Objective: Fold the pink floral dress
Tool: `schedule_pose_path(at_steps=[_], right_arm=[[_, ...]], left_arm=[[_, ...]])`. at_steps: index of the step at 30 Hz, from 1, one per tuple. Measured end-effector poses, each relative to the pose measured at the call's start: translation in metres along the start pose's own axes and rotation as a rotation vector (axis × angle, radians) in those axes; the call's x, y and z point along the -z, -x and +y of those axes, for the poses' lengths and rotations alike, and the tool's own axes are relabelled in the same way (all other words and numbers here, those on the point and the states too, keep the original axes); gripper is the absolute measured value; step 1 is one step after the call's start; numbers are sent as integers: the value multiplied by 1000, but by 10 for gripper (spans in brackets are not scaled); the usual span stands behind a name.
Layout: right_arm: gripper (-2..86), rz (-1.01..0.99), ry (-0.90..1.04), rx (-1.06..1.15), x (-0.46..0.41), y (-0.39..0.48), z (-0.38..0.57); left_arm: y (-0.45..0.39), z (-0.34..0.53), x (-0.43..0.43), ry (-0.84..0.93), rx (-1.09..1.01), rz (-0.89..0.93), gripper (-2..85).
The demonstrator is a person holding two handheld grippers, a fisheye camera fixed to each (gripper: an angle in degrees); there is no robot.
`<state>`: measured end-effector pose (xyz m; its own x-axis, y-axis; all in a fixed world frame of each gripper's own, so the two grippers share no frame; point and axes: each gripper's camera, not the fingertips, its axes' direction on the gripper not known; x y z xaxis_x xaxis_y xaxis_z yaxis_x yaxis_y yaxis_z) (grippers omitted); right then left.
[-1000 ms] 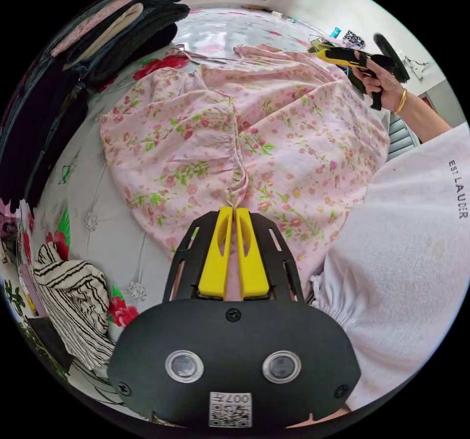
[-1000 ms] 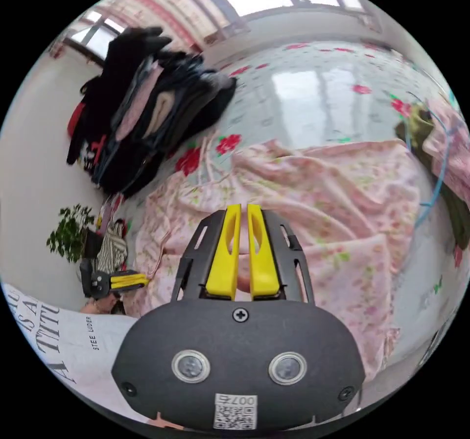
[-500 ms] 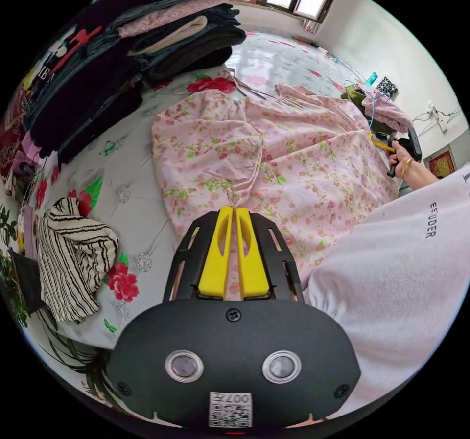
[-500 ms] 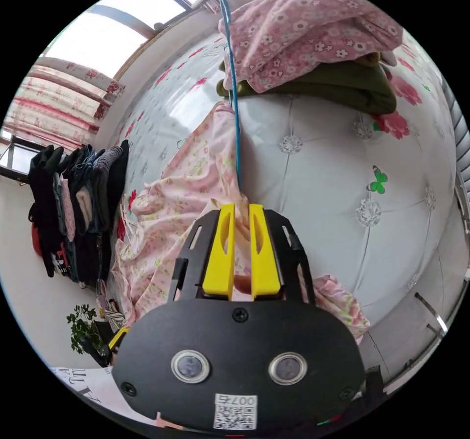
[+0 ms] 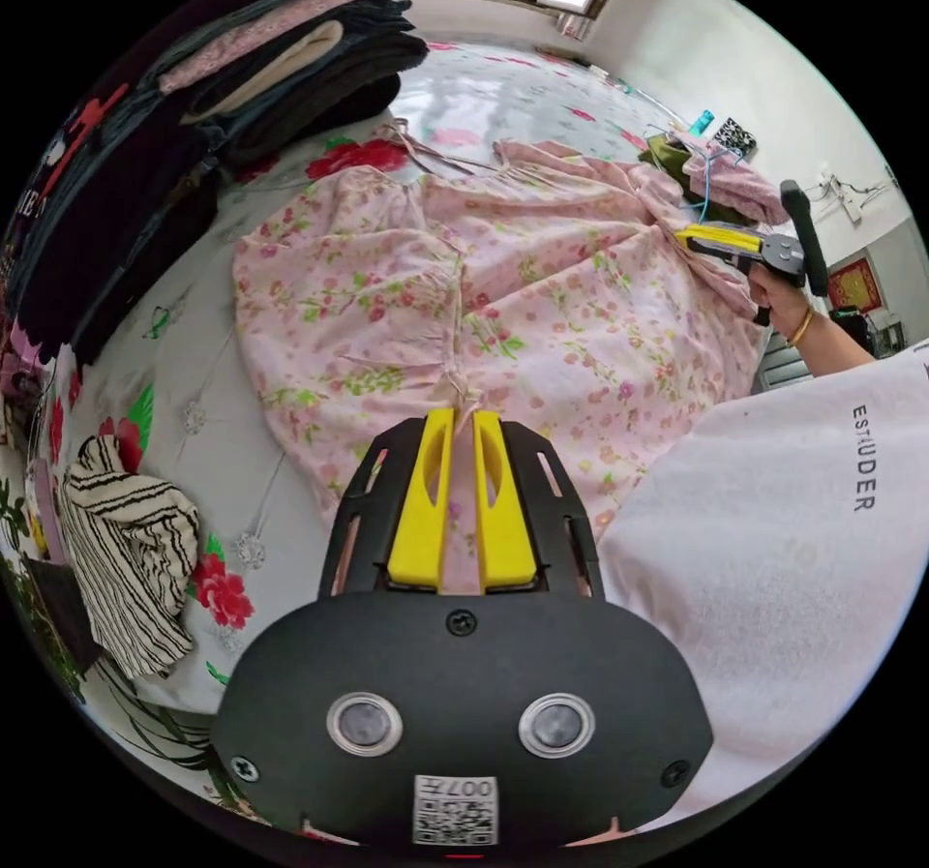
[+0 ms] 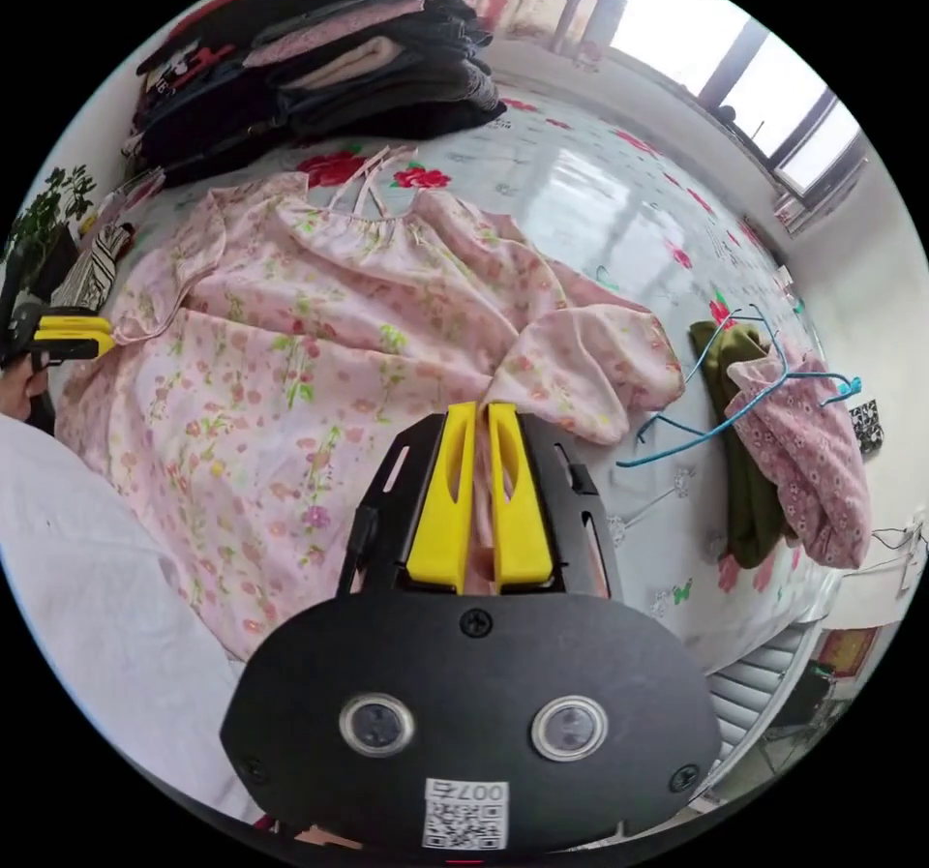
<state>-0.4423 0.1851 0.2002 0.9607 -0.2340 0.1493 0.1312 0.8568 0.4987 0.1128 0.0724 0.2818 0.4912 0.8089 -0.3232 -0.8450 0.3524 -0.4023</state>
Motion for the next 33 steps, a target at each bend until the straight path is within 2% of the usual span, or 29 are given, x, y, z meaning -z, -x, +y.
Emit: schedule_pose_path(at_steps=[2, 5, 7, 8, 10, 12, 17, 20, 23, 26, 28, 29, 30, 31, 33], right_arm=[[5, 7, -58, -64, 14, -7, 4], [15, -45, -177, -335, 39, -51, 17], [26, -248, -247, -649, 41, -107, 40], [28, -321, -264, -722, 38, -120, 47], [37, -554, -308, -1006, 17, -160, 80], [43, -628, -287, -1161, 1, -173, 98], [56, -756, -163, -1244, -40, -163, 92], [35, -770, -207, -1286, -43, -154, 84], [8, -626, -300, -1183, -13, -139, 61], [0, -423, -374, -823, 45, -100, 8], [-1, -231, -381, -393, 93, -30, -38], [-1, -186, -381, -284, 101, -7, -46], [-1, -112, -370, -75, 112, 40, -55], [0, -72, -341, 122, 113, 88, -57], [2, -65, -260, 359, 102, 155, -51]], left_arm=[[-2, 0, -9, 44, -21, 3, 35], [8, 7, -8, 47, 8, 40, 40], [16, 10, -5, 47, 21, 53, 45], [20, 12, -2, 40, 22, 64, 50], [24, 14, 6, 12, 6, 100, 59], [25, 17, 16, -19, -8, 120, 61], [27, 23, 27, -27, -2, 114, 57], [32, 24, 30, -17, 26, 110, 52], [37, 25, 39, -27, 39, 97, 49], [42, 28, 48, -38, 44, 74, 46], [45, 29, 54, -55, 47, 76, 44], [48, 30, 58, -69, 51, 80, 44], [49, 30, 59, -75, 53, 82, 43], [51, 30, 61, -82, 60, 87, 43], [52, 30, 63, -86, 67, 93, 43]])
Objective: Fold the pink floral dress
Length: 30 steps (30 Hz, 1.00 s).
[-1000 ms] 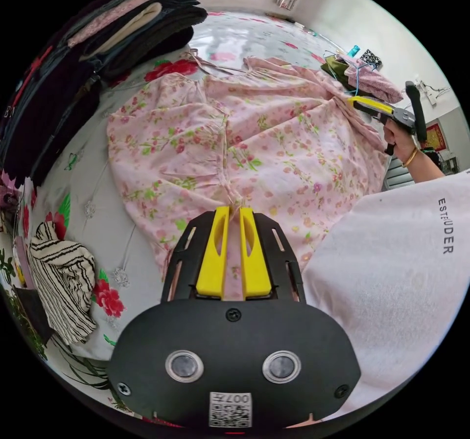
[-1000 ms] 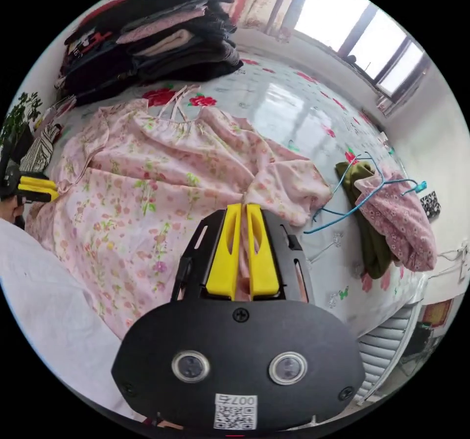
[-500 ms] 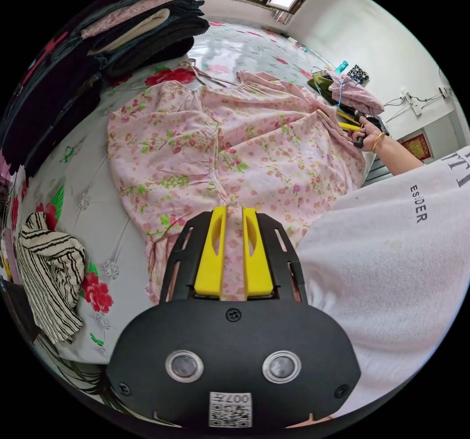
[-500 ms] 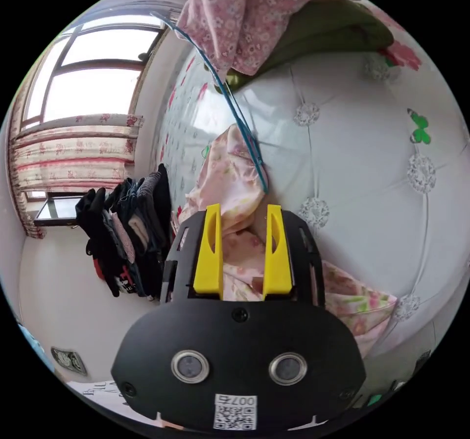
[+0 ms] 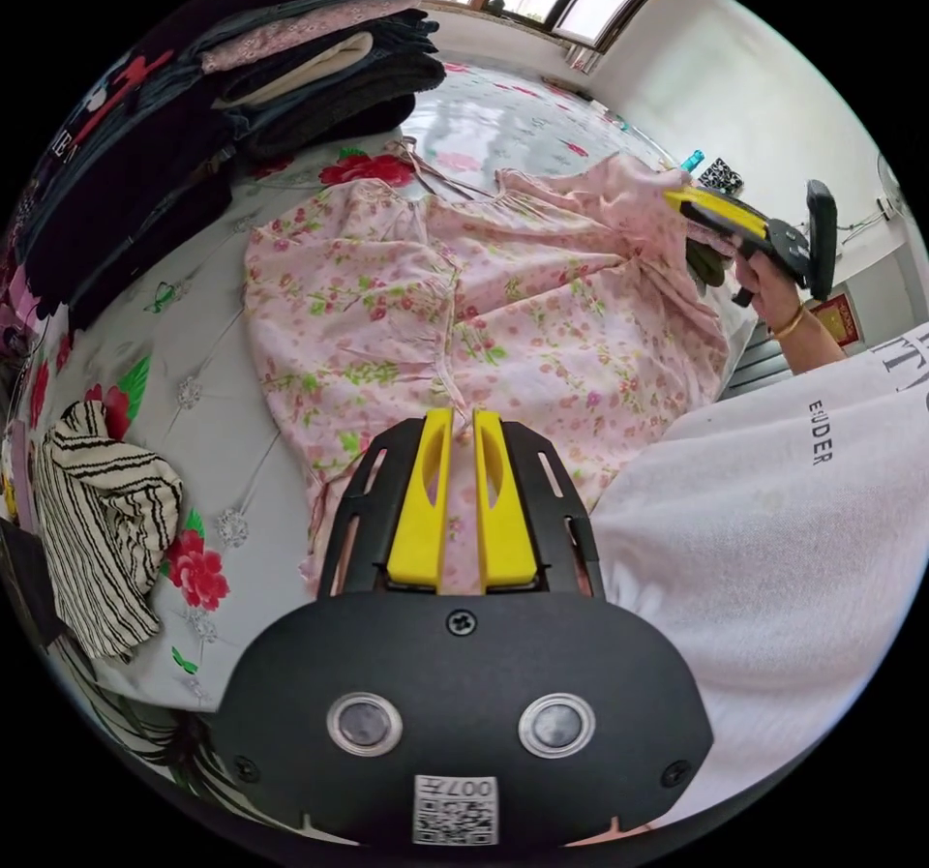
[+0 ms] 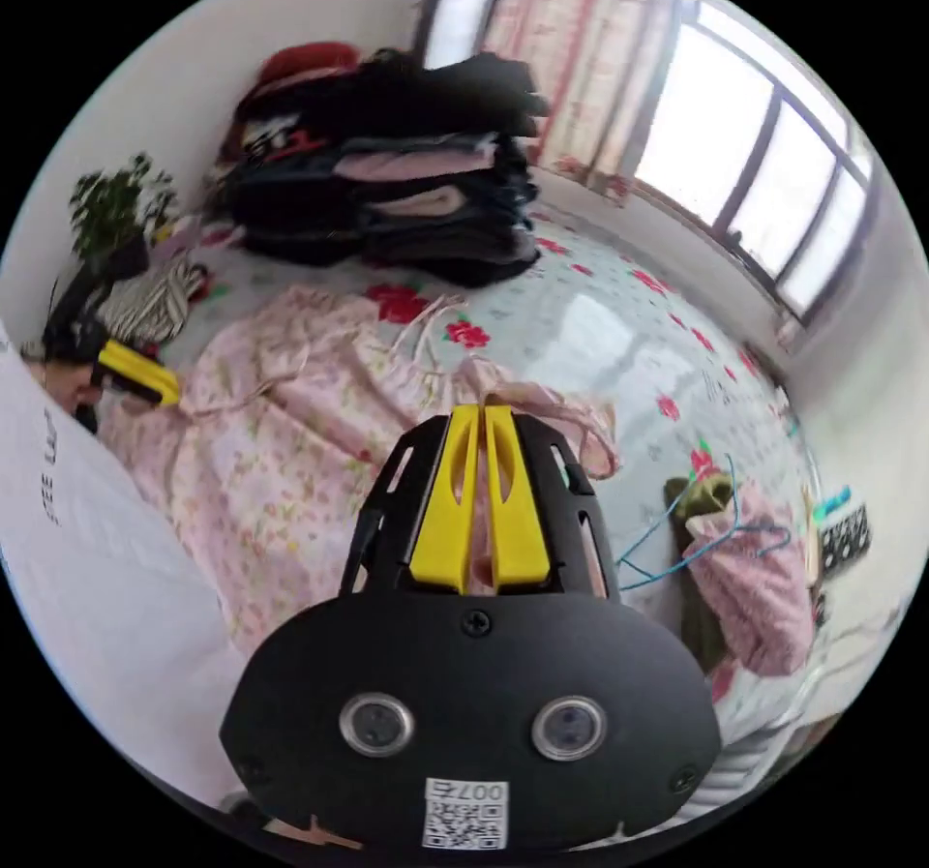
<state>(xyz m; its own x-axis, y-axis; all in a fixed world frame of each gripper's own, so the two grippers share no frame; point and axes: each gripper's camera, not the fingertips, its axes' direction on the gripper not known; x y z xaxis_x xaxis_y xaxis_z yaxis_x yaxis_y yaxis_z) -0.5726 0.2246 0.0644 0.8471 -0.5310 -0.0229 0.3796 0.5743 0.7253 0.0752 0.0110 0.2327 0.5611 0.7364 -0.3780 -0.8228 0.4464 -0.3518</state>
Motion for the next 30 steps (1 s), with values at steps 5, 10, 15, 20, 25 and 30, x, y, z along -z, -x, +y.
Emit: schedule_pose_path(at_steps=[5, 10, 15, 20, 25, 30], right_arm=[[6, 6, 121, 239, -32, 115, 6], [14, 72, 196, 36, -36, 93, 20], [20, 165, 349, -253, -43, 26, 59], [3, 261, 784, -363, -84, -19, 126], [1, 230, 795, -507, -60, -67, 162], [15, 47, 399, -579, -16, -106, 127]], left_arm=[[-2, 2, 9, -12, -14, 10, 42], [2, 8, 14, 13, -9, 5, 41], [10, 9, 27, 2, 13, -5, 40], [36, 16, 45, -35, 147, 42, 38], [70, 26, 65, -53, 262, 22, 38], [113, 17, 90, -105, 378, 16, 41]])
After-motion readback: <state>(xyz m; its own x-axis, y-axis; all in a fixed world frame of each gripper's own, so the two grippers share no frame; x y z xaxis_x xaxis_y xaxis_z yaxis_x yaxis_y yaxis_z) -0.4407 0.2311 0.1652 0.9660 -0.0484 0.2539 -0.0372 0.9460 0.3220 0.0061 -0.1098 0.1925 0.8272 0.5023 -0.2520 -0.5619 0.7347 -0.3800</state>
